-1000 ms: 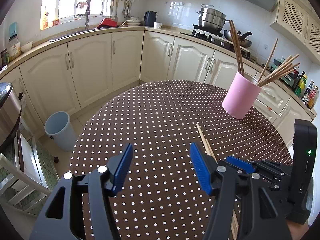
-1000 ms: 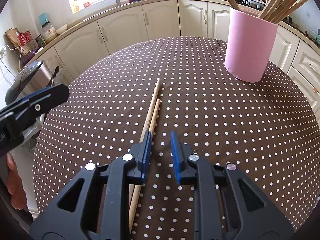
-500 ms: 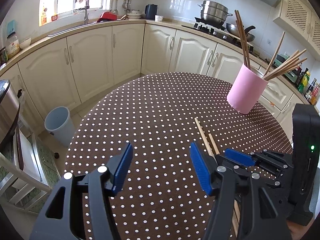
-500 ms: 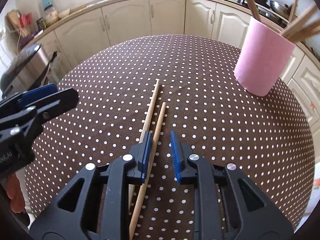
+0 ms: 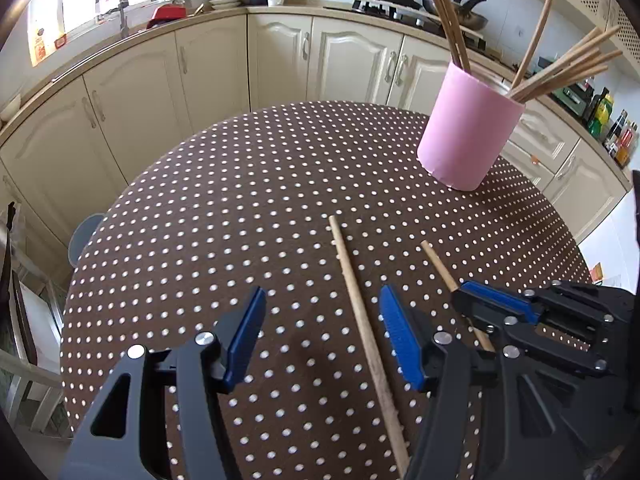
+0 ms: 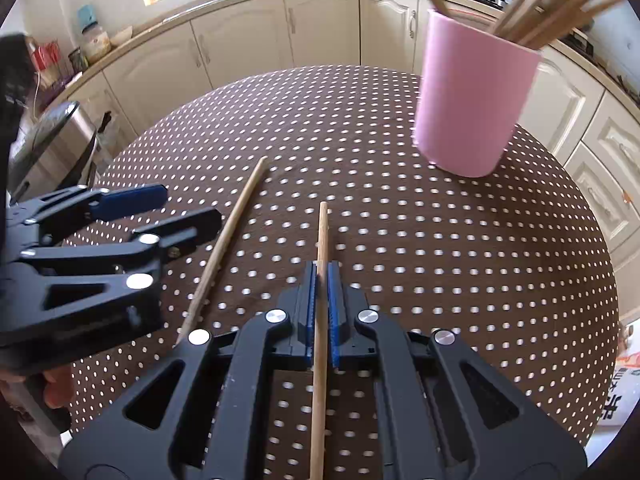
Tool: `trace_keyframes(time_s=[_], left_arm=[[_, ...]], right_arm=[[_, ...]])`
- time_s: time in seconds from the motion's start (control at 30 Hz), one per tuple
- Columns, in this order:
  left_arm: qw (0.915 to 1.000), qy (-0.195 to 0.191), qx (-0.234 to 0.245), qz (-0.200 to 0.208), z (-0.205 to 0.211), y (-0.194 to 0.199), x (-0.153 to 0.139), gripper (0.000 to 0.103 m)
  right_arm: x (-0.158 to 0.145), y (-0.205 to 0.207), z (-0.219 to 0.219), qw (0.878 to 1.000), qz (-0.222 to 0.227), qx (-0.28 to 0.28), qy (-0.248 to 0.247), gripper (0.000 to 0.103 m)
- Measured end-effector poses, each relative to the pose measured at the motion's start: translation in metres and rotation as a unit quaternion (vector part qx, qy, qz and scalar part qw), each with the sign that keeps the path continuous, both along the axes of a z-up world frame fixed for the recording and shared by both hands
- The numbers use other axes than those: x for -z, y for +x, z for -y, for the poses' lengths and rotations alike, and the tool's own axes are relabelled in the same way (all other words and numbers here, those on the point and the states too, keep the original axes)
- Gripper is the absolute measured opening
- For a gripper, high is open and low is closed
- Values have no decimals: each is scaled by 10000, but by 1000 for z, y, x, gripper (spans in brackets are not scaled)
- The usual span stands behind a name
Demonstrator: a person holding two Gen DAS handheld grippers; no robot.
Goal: Organize utensils
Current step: 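Close the right gripper on a chopstick while the left gripper grasps another, then lift both chopsticks upright and carry them over the pink cup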
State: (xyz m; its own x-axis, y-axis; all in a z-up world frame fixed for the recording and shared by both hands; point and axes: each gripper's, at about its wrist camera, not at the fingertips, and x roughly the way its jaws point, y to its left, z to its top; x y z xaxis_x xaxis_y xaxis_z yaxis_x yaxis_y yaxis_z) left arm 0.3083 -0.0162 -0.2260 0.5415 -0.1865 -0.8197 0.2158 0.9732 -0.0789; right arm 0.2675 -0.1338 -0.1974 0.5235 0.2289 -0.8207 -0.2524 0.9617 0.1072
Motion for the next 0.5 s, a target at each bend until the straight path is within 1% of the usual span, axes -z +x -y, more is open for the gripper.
trace_keyframes(time_s=[0.17,0.5], left_arm=[[9997,198,-17,-120,14,13,7,59],[9989,451,4,-158,37,27,13,59]], right_arm=[[-3,0,11,9999,30,11,120,6],[0,0,26,9997,-31,-6,253,6]])
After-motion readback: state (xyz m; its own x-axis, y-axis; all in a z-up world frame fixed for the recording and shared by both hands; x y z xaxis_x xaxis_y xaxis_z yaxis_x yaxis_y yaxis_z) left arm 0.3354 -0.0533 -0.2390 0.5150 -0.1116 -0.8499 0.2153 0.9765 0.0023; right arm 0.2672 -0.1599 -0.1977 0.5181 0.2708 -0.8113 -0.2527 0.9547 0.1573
